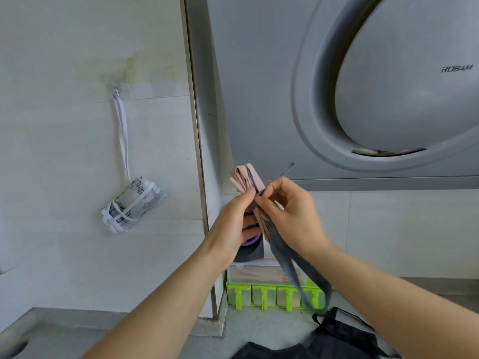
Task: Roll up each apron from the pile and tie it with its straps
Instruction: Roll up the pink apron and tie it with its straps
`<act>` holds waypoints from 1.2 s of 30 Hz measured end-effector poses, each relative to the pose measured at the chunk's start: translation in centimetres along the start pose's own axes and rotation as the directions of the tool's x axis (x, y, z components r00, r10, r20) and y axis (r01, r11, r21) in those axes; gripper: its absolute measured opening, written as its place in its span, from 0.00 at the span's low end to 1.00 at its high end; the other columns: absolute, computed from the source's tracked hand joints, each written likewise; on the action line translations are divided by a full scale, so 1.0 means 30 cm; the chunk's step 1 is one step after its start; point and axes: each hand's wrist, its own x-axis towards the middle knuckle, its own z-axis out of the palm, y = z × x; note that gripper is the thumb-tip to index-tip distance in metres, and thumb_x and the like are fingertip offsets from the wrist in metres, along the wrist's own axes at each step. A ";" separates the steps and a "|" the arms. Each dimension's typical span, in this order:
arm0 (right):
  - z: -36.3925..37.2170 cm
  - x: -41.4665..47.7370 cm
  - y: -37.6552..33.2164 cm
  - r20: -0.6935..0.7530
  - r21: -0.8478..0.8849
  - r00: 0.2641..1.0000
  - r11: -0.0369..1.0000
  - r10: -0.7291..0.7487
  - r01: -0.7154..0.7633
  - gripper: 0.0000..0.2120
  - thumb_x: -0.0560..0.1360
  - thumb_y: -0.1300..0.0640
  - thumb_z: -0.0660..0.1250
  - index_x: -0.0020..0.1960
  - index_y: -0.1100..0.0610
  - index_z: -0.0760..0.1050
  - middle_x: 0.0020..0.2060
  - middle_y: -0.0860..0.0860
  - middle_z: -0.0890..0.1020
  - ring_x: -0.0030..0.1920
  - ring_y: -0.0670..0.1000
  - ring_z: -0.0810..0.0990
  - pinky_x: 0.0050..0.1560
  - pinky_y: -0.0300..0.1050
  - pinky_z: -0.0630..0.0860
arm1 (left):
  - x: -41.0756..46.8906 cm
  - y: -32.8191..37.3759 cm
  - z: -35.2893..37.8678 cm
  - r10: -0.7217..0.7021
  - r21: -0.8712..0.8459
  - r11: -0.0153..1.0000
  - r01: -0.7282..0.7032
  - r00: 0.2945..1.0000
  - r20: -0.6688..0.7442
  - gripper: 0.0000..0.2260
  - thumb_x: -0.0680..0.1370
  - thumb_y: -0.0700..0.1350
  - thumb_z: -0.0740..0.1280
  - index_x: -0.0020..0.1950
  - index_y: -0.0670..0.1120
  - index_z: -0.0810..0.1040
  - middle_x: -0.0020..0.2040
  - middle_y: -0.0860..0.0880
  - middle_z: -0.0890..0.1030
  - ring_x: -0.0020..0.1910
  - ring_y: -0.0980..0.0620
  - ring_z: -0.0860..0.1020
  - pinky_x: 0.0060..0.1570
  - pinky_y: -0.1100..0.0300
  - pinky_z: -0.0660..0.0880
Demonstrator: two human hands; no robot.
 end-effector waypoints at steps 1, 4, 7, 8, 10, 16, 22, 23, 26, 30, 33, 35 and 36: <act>0.002 -0.006 -0.006 0.018 0.021 1.000 1.000 -0.004 0.003 0.10 0.74 0.68 0.68 0.38 0.56 0.72 0.29 0.45 0.80 0.31 0.42 0.78 0.34 0.35 0.74 | 0.002 0.001 0.001 -0.013 -0.100 0.995 0.011 1.000 -0.018 0.12 0.82 0.50 0.57 0.54 0.47 0.78 0.41 0.49 0.83 0.40 0.53 0.81 0.51 0.52 0.76; -0.002 -0.015 -0.023 0.053 0.064 0.999 0.998 -0.007 0.004 0.08 0.73 0.69 0.68 0.40 0.58 0.75 0.30 0.45 0.81 0.31 0.43 0.79 0.34 0.34 0.74 | 0.004 -0.007 0.006 -0.034 -0.195 0.981 0.019 0.997 -0.071 0.11 0.81 0.49 0.59 0.55 0.46 0.79 0.43 0.46 0.82 0.41 0.51 0.81 0.47 0.53 0.78; -0.005 -0.030 -0.027 0.048 0.086 0.999 0.996 0.003 -0.007 0.09 0.72 0.70 0.69 0.39 0.58 0.76 0.31 0.47 0.82 0.32 0.45 0.79 0.35 0.34 0.75 | 0.003 -0.020 0.019 -0.018 -0.224 0.975 -0.007 0.994 -0.111 0.10 0.82 0.44 0.58 0.51 0.43 0.79 0.39 0.46 0.82 0.36 0.52 0.82 0.35 0.58 0.79; -0.003 -0.035 -0.028 0.029 0.092 0.999 0.996 0.016 -0.019 0.09 0.72 0.70 0.69 0.38 0.58 0.77 0.31 0.47 0.82 0.32 0.44 0.79 0.35 0.34 0.75 | 0.002 -0.027 0.024 -0.003 -0.208 0.978 -0.024 0.992 -0.129 0.11 0.82 0.43 0.58 0.50 0.43 0.79 0.38 0.46 0.82 0.35 0.52 0.82 0.35 0.58 0.79; 0.000 -0.039 -0.028 -0.049 0.095 0.997 0.994 0.062 -0.057 0.09 0.71 0.69 0.69 0.36 0.58 0.78 0.29 0.44 0.80 0.31 0.41 0.78 0.35 0.32 0.74 | 0.000 -0.041 0.035 0.023 -0.168 0.984 -0.052 0.985 -0.168 0.11 0.81 0.42 0.58 0.48 0.42 0.79 0.40 0.43 0.82 0.38 0.50 0.82 0.39 0.55 0.79; -0.036 -0.012 -0.015 -0.170 0.170 0.956 0.963 0.240 -0.211 0.09 0.71 0.62 0.73 0.35 0.51 0.78 0.29 0.42 0.80 0.34 0.46 0.74 0.34 0.36 0.72 | 0.007 -0.071 0.041 0.013 -0.202 0.977 -0.067 0.966 -0.258 0.08 0.81 0.41 0.57 0.50 0.43 0.75 0.40 0.43 0.80 0.38 0.49 0.80 0.39 0.56 0.78; -0.031 -0.016 -0.022 -0.168 0.189 0.954 0.958 0.248 -0.216 0.10 0.71 0.65 0.73 0.36 0.53 0.78 0.31 0.48 0.81 0.35 0.46 0.77 0.37 0.37 0.74 | 0.000 -0.076 0.056 0.120 -0.069 0.989 -0.133 0.978 -0.173 0.14 0.71 0.51 0.70 0.53 0.46 0.80 0.47 0.44 0.84 0.49 0.46 0.82 0.53 0.48 0.77; -0.030 -0.017 -0.025 -0.164 0.207 0.954 0.955 0.250 -0.215 0.10 0.71 0.66 0.72 0.36 0.54 0.78 0.31 0.47 0.81 0.34 0.45 0.78 0.36 0.36 0.74 | 0.002 -0.075 0.058 0.152 -0.039 0.986 -0.162 0.972 -0.180 0.13 0.70 0.49 0.72 0.53 0.47 0.81 0.48 0.44 0.85 0.50 0.46 0.83 0.53 0.49 0.78; -0.042 -0.018 -0.040 -0.135 0.312 0.950 0.922 0.282 -0.230 0.09 0.71 0.66 0.72 0.37 0.54 0.78 0.30 0.47 0.82 0.34 0.44 0.78 0.35 0.34 0.74 | 0.006 -0.078 0.045 0.189 -0.045 0.978 -0.203 0.958 -0.213 0.07 0.75 0.40 0.71 0.52 0.47 0.80 0.47 0.46 0.85 0.48 0.49 0.83 0.50 0.54 0.79; -0.057 -0.017 -0.044 -0.113 0.324 0.953 0.917 0.281 -0.232 0.08 0.71 0.65 0.72 0.37 0.53 0.79 0.30 0.47 0.81 0.34 0.46 0.77 0.40 0.41 0.74 | 0.001 -0.084 0.020 0.225 -0.012 0.973 -0.232 0.952 -0.210 0.09 0.76 0.39 0.68 0.55 0.45 0.77 0.48 0.48 0.85 0.46 0.53 0.83 0.43 0.62 0.78; -0.057 -0.017 -0.046 -0.141 0.238 0.965 0.954 0.221 -0.184 0.09 0.71 0.65 0.73 0.37 0.52 0.79 0.30 0.45 0.81 0.35 0.47 0.78 0.42 0.44 0.77 | 0.002 -0.090 0.009 0.218 0.004 0.975 -0.221 0.956 -0.199 0.12 0.75 0.42 0.69 0.58 0.46 0.77 0.50 0.48 0.84 0.49 0.52 0.83 0.44 0.61 0.78; -0.059 -0.013 -0.047 -0.164 0.123 0.972 0.981 0.166 -0.147 0.10 0.70 0.64 0.73 0.36 0.51 0.79 0.31 0.44 0.81 0.35 0.46 0.77 0.41 0.44 0.77 | 0.004 -0.092 0.003 0.202 0.016 0.979 -0.203 0.963 -0.176 0.13 0.75 0.43 0.69 0.60 0.47 0.76 0.52 0.47 0.84 0.52 0.50 0.82 0.49 0.56 0.78; -0.060 -0.008 -0.047 -0.165 0.083 0.974 0.987 0.153 -0.141 0.10 0.70 0.64 0.74 0.36 0.51 0.79 0.31 0.43 0.81 0.35 0.46 0.77 0.41 0.44 0.77 | 0.004 -0.091 0.000 0.199 0.024 0.980 -0.198 0.966 -0.167 0.13 0.75 0.43 0.69 0.60 0.47 0.76 0.52 0.47 0.84 0.53 0.49 0.82 0.52 0.54 0.78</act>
